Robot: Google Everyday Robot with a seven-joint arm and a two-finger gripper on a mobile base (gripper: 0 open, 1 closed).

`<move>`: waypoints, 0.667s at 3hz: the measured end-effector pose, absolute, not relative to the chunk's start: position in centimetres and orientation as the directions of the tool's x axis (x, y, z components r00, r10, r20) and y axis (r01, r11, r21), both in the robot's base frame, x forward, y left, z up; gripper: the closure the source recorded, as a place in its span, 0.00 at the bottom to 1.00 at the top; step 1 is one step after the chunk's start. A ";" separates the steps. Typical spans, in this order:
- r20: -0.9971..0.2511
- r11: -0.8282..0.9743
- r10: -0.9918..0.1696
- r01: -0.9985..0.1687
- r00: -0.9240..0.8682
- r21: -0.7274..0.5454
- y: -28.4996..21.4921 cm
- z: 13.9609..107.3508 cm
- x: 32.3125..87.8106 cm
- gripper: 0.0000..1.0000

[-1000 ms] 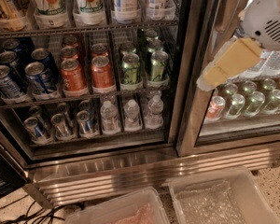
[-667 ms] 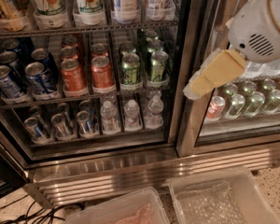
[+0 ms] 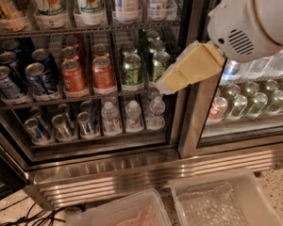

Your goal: Pick blue plastic bottle from top shelf of fridge

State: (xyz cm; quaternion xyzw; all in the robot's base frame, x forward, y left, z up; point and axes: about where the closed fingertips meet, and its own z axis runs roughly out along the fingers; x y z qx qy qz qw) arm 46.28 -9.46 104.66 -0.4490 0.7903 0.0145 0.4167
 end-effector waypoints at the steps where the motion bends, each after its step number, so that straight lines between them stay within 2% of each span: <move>1: -0.673 0.592 -0.702 -0.718 -0.234 -0.367 -9.1 105.6 45.8 0.00; 2: -0.693 0.624 -0.683 -0.679 -0.232 -0.387 -8.2 105.6 46.8 0.00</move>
Offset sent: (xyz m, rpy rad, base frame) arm 0.0372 0.0146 -0.0156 0.0497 -0.0994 -0.1320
